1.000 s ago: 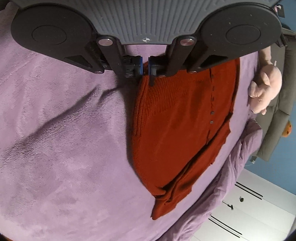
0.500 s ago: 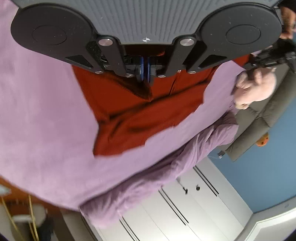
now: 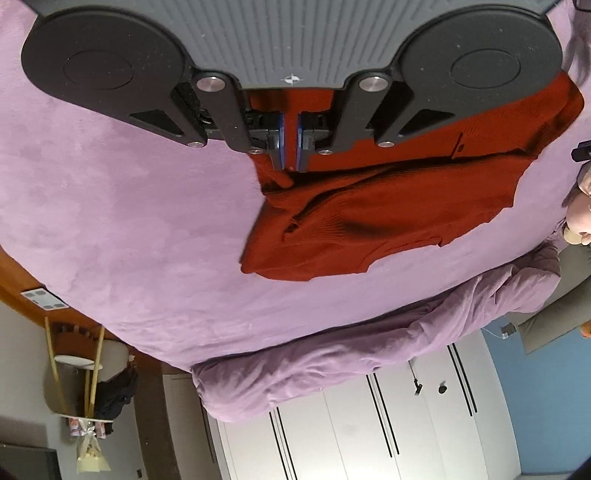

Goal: Fold small clothes

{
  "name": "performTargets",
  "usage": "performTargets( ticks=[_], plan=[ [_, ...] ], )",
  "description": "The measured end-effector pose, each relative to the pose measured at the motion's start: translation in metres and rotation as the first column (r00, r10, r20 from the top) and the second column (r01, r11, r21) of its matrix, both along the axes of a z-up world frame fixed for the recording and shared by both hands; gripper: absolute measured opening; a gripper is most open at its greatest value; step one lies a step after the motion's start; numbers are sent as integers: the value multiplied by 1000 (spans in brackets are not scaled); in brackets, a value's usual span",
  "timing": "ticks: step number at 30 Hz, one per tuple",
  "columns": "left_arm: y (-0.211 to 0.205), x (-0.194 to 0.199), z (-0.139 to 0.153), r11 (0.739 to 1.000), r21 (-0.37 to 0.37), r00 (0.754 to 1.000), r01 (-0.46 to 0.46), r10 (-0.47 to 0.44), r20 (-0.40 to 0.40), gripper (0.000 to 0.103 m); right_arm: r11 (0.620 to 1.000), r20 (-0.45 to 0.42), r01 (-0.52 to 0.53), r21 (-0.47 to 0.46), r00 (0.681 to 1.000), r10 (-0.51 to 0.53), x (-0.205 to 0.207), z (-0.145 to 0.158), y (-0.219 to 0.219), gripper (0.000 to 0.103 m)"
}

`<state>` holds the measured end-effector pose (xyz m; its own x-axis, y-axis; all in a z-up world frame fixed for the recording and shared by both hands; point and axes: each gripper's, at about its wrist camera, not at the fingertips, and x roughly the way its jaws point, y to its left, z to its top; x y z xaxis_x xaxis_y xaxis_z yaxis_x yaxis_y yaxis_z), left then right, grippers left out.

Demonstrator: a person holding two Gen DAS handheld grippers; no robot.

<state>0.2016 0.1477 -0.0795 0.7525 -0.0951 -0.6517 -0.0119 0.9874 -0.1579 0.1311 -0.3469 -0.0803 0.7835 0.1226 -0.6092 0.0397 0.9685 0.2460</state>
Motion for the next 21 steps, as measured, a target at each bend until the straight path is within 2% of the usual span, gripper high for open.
performTargets(
  ticks=[1,2,3,7,12,15,16,18,21],
  plan=[
    [-1,2,-3,1000,7,1000,26,-26,-14,49,1000,-17,-14,-2,1000,14,1,-3,-2,16],
    [-4,5,-6,998,20,998,57,-57,-26,50,999,-40,-35,-3,999,35,2,-7,-5,24],
    [-8,9,-10,996,39,996,86,-84,-38,52,999,-65,-53,-8,996,53,4,-11,-6,27],
    [-20,24,-24,987,57,985,153,-147,-90,53,995,-114,-97,-30,989,93,7,-23,-2,28],
    [-31,34,-30,979,53,977,195,-189,-104,44,991,-112,-128,-35,986,123,14,-26,1,27],
    [-31,34,-33,980,45,977,195,-190,-97,33,987,-95,-146,-64,986,140,15,-26,5,22],
    [-30,35,-35,980,41,976,194,-188,-106,32,986,-98,-152,-71,985,145,16,-27,6,22],
    [-28,36,-38,981,32,975,193,-188,-118,31,986,-114,-154,-65,983,146,20,-29,6,23],
    [-27,35,-39,976,17,969,218,-214,-121,40,989,-143,-145,-11,979,142,24,-29,0,28]
  ],
)
